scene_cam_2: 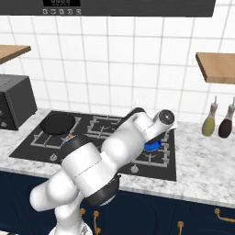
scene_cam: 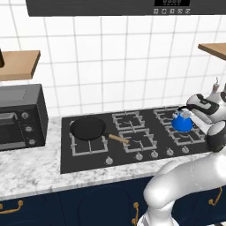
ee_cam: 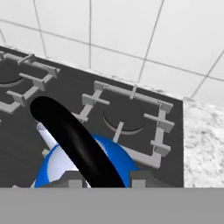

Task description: Pick the kettle from the counter and place it on a stove burner. Then turn the burner on.

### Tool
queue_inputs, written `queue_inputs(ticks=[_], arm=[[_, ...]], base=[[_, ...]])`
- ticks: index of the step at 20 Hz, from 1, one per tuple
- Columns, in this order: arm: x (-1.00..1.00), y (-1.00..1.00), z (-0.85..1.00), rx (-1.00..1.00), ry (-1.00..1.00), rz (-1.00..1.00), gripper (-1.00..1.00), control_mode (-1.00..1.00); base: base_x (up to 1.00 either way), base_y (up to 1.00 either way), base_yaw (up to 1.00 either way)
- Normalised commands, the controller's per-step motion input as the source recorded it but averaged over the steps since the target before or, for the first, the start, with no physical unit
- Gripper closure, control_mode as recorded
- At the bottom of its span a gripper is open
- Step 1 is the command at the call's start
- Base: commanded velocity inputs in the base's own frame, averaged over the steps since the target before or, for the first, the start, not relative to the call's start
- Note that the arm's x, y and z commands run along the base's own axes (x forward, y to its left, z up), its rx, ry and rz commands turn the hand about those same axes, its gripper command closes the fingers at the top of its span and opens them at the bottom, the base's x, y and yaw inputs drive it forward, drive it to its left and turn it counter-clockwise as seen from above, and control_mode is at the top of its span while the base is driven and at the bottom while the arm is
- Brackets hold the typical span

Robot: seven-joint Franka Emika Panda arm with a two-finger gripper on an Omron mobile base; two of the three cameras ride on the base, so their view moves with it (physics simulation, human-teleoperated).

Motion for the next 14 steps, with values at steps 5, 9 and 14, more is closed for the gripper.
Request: queue_inputs(ticks=[5,9,14], arm=[[0.00,-0.08,-0.24,0.09,0.00,0.00,1.00,-1.00],[-0.33,-0.18,-0.10,0.01,0.00,0.00,1.00,-1.00],[-0.03,0.00,-0.01,-0.01,0.00,0.00,1.00,-1.00]], base=[[0.00,0.00,0.00],[0.00,0.00,0.00],[0.00,0.00,0.00]])
